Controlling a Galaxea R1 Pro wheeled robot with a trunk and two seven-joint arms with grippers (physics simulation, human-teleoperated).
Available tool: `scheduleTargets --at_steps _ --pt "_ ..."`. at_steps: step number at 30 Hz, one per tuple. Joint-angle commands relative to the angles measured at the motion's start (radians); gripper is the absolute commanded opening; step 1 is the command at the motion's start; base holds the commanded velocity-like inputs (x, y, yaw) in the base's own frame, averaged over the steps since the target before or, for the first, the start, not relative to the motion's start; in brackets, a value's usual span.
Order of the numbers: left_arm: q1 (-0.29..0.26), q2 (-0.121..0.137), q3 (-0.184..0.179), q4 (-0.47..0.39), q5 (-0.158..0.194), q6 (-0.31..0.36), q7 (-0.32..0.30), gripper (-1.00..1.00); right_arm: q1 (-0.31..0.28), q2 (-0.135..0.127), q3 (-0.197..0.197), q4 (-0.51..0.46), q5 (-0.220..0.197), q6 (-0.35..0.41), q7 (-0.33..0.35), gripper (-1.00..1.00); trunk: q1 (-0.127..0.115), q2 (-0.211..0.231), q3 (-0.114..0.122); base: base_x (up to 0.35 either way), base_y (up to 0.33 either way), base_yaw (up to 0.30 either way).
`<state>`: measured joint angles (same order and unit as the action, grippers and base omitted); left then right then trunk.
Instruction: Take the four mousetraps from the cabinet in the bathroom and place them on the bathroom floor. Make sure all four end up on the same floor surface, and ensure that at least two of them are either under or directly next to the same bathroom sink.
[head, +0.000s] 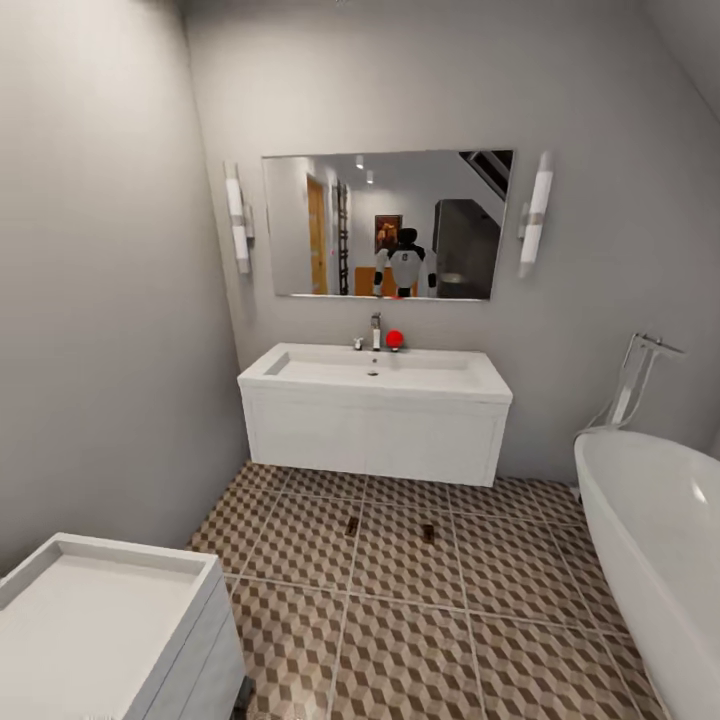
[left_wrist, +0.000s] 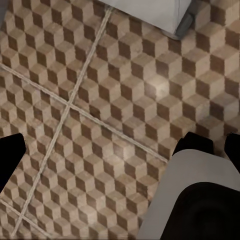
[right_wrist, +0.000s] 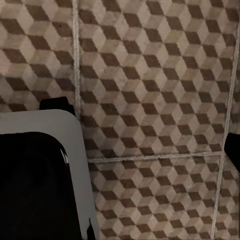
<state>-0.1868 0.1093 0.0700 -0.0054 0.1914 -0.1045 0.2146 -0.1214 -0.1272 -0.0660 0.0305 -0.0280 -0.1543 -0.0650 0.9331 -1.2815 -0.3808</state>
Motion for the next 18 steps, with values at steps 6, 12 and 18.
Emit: scheduleTargets --at_steps 6,12,18 --pt "-0.001 0.0 0.006 0.001 0.002 -0.004 0.0 1.0 -0.001 0.0 -0.006 0.003 -0.002 -0.007 0.001 1.0 -0.023 0.042 0.018 0.0 0.0 0.272" --pt "-0.001 -0.001 0.007 0.001 0.002 -0.004 0.0 1.0 -0.001 0.0 -0.006 0.003 -0.002 -0.008 0.001 1.0 -0.031 0.056 0.024 0.0 0.0 0.275" --pt "0.0 -0.004 0.006 0.001 0.002 -0.005 0.0 1.0 -0.001 0.0 -0.006 0.003 -0.001 -0.008 0.001 1.0 -0.031 0.056 0.024 0.0 0.0 0.276"
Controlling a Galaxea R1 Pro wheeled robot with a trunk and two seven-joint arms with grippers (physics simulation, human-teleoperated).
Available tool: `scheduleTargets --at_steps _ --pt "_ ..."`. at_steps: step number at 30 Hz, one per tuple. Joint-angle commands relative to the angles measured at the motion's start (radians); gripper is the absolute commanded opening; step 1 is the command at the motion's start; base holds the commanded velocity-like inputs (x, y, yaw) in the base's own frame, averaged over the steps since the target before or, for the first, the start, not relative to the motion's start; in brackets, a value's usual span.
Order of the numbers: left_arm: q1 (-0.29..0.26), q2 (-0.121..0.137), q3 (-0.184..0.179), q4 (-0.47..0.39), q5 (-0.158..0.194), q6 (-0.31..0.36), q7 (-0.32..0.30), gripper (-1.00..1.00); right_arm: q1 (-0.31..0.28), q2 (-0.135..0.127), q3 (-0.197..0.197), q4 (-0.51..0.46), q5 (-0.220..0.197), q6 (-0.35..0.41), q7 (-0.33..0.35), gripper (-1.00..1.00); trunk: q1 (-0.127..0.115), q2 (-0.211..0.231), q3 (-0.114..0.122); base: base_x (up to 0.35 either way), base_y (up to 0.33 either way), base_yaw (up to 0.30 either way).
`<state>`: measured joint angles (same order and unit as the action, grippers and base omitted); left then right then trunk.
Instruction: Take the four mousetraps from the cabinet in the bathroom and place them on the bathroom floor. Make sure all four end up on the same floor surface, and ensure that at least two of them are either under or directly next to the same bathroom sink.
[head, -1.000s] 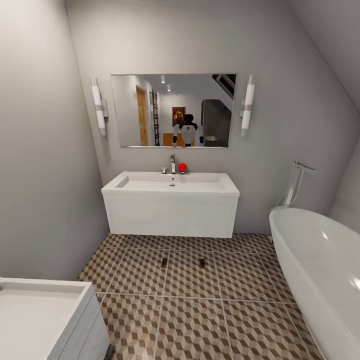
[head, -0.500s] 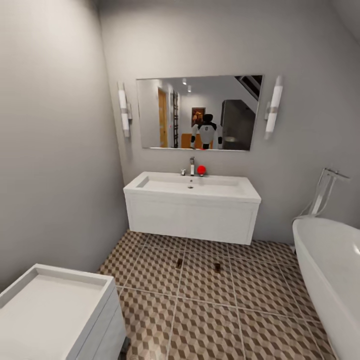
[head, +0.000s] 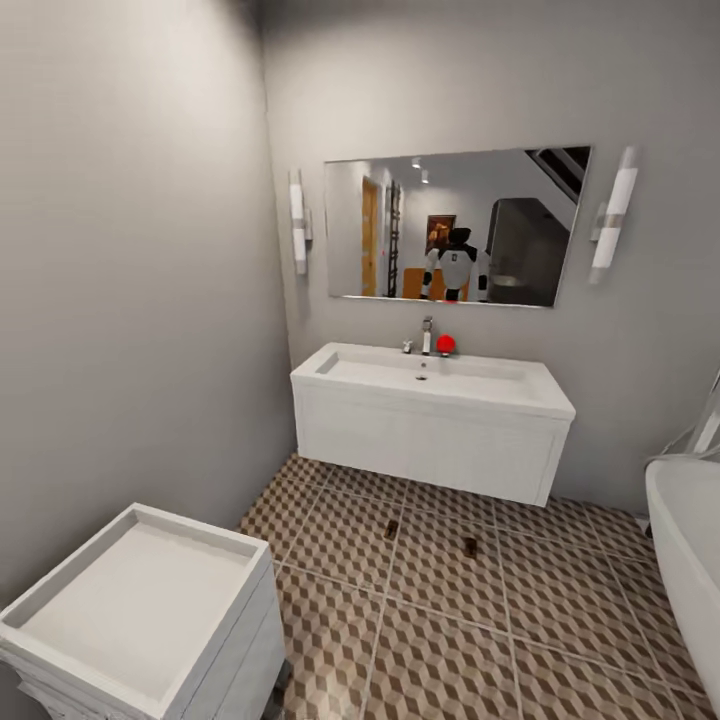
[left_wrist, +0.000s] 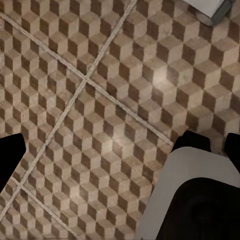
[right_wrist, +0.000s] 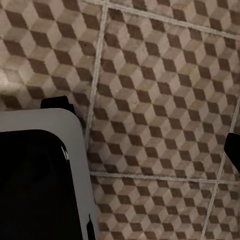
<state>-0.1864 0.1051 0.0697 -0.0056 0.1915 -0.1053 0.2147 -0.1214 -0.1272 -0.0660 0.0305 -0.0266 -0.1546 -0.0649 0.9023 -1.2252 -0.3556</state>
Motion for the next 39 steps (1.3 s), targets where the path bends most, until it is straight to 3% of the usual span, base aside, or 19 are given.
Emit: scheduleTargets --at_steps 1,39 --pt "-0.001 -0.001 0.007 0.001 0.002 -0.005 0.0 1.0 -0.001 0.0 -0.006 0.003 -0.003 -0.008 0.0 1.0 0.0 -0.001 -0.001 0.0 0.0 0.276" --pt "-0.001 -0.005 0.007 0.001 0.001 -0.009 0.0 1.0 -0.001 0.006 -0.006 0.003 0.0 -0.008 0.0 1.0 0.0 -0.001 -0.001 0.0 0.0 0.277"
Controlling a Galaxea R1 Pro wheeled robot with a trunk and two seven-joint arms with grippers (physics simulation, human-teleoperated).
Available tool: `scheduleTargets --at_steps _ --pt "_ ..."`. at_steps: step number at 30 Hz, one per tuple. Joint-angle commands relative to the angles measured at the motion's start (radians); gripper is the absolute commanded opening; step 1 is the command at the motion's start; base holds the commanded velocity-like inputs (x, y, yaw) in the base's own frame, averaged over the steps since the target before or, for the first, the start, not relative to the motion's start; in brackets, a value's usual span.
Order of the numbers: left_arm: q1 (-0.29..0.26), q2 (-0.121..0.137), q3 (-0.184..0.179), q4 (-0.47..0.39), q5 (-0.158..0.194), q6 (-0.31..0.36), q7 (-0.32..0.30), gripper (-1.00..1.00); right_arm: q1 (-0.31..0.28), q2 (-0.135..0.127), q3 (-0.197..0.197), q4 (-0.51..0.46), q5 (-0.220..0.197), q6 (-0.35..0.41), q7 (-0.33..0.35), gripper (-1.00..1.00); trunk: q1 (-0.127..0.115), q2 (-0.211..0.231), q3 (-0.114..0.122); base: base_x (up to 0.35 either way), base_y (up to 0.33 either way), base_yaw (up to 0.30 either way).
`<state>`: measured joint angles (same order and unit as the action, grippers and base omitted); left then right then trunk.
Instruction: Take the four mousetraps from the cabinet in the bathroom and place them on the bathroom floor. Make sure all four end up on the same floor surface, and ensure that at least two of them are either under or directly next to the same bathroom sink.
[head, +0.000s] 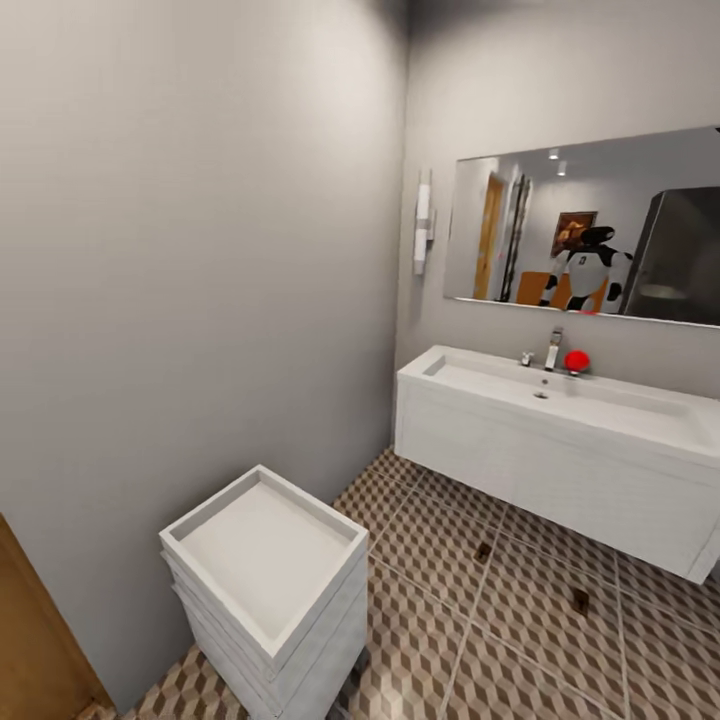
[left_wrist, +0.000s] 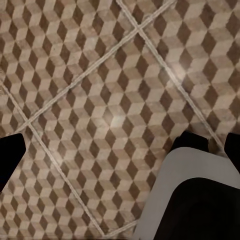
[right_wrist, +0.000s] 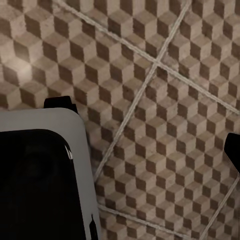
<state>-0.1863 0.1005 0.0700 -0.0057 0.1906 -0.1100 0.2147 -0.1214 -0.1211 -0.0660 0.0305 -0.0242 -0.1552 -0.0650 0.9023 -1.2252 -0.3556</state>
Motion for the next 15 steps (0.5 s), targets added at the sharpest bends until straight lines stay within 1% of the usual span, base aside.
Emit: scheduleTargets --at_steps 1,15 --pt "-0.001 0.0 0.007 0.001 0.002 -0.005 0.0 1.0 -0.001 0.0 -0.006 0.003 -0.002 -0.007 0.0 1.0 0.0 -0.001 -0.001 0.0 0.0 0.278" --pt "-0.001 -0.001 0.007 0.001 0.001 -0.006 0.0 1.0 -0.001 0.0 -0.006 0.003 -0.002 -0.007 0.001 1.0 0.0 -0.001 -0.001 0.0 0.0 0.278"
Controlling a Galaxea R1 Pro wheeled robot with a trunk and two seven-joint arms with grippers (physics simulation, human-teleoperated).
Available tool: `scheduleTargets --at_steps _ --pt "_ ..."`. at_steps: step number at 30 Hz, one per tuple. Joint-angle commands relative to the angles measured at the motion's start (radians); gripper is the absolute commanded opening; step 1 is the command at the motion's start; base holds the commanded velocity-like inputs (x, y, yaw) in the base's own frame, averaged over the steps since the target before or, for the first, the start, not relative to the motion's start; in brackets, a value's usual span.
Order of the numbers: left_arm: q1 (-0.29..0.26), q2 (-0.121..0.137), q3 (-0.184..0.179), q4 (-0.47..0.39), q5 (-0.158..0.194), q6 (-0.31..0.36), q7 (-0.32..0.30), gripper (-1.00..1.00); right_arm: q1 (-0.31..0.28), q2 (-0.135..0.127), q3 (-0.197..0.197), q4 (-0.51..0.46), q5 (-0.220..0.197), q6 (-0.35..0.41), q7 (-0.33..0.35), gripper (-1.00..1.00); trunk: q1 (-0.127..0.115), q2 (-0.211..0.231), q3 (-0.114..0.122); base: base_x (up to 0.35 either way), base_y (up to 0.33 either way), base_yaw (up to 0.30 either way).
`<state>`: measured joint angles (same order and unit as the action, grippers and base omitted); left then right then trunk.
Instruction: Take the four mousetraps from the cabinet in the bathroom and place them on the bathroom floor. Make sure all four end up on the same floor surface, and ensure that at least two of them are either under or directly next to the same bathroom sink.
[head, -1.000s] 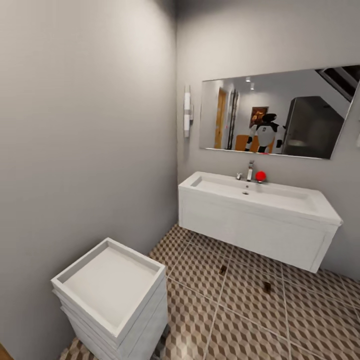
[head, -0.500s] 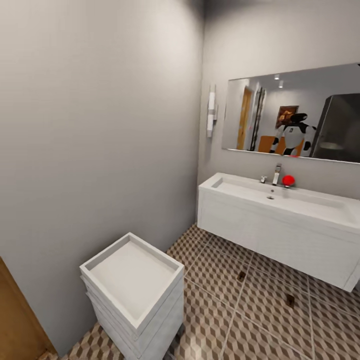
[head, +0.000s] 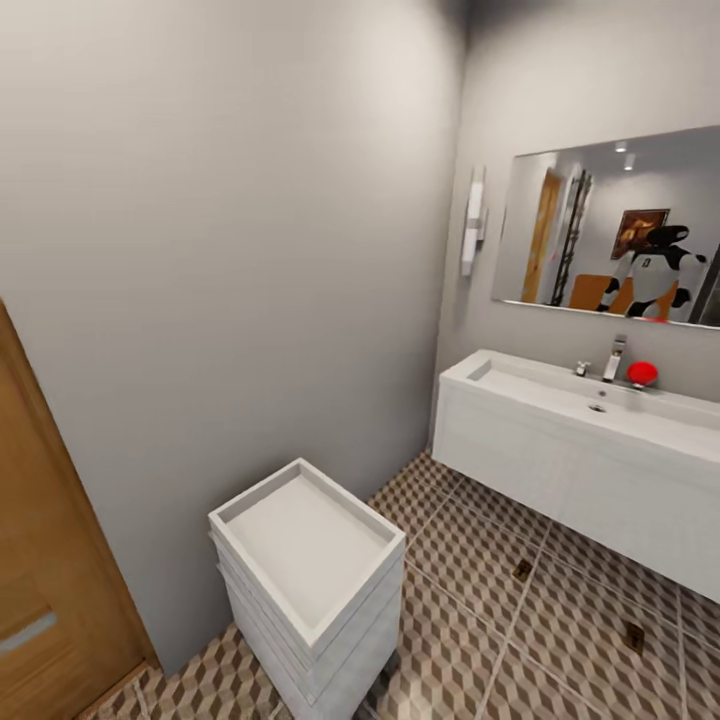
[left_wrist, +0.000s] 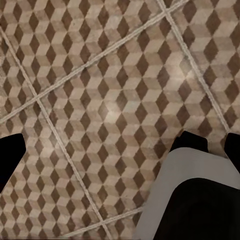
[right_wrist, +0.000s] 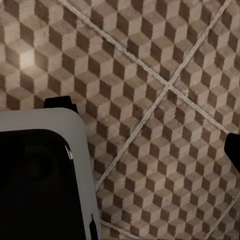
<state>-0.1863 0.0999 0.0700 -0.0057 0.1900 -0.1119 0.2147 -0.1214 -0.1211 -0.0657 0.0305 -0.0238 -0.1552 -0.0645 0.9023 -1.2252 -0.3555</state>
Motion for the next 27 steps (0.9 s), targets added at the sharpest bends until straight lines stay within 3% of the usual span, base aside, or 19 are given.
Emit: scheduleTargets --at_steps 1,21,27 --pt "-0.001 0.0 0.007 0.001 0.002 -0.004 0.0 1.0 -0.001 0.0 -0.006 0.003 -0.002 -0.007 0.0 1.0 0.0 -0.001 -0.001 0.0 0.0 0.277" --pt "-0.001 -0.006 0.007 0.001 0.002 -0.007 0.0 1.0 -0.001 0.001 -0.005 0.003 -0.002 -0.007 0.0 1.0 0.0 -0.001 -0.001 0.0 0.0 0.277" --pt "-0.001 -0.006 0.007 0.001 0.002 -0.008 0.0 1.0 -0.001 0.001 -0.005 0.003 -0.002 -0.006 0.0 1.0 -0.023 0.041 0.018 0.0 0.0 0.277"
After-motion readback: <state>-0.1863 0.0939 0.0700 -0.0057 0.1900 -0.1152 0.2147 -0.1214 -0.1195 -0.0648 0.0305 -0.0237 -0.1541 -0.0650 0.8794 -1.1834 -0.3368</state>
